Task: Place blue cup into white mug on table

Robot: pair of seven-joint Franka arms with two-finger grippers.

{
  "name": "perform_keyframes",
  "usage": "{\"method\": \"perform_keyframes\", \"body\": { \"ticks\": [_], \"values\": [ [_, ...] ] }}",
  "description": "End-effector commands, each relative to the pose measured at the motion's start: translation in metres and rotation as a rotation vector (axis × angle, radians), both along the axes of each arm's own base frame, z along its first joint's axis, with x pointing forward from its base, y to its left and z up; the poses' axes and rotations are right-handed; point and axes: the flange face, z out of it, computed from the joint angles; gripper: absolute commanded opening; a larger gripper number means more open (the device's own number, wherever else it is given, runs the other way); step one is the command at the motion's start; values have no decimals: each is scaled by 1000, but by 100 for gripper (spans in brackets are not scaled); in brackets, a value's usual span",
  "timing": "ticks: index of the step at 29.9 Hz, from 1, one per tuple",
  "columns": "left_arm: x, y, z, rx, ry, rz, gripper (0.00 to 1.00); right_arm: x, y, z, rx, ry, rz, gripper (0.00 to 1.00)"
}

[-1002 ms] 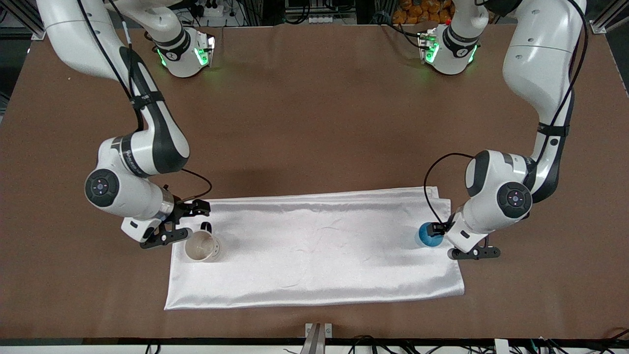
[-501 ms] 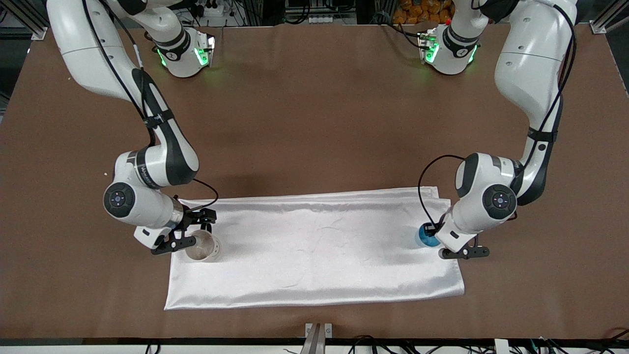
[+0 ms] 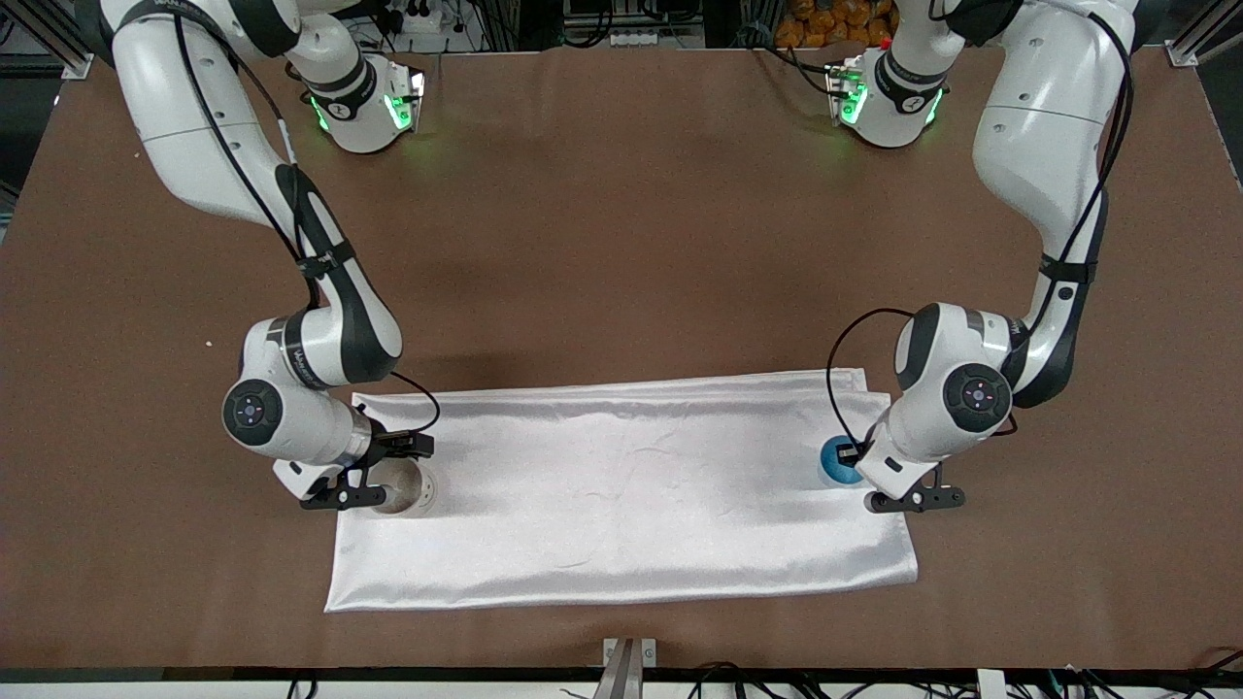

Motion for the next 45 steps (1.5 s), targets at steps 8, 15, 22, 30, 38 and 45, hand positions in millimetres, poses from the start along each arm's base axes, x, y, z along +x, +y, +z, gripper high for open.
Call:
{"method": "perform_keyframes", "body": {
  "ticks": [8, 15, 22, 30, 38, 45],
  "values": [
    [6, 0, 19, 18, -43, 10, 0, 14, 9, -1, -29, -27, 19, 100],
    [8, 0, 41, 15, -70, 8, 0, 18, 8, -3, -28, -33, 15, 100],
    [9, 2, 57, 14, -87, 6, 0, 19, 9, -6, -27, -33, 13, 84],
    [9, 2, 69, 13, -98, 5, 0, 23, 10, -2, -17, -79, 6, 16],
    [8, 2, 83, 12, -106, 3, 0, 24, 11, -3, -14, -100, 16, 1],
    [6, -1, 96, 13, -106, 0, 0, 22, 22, 2, -13, -102, 27, 0]
  ]
}}
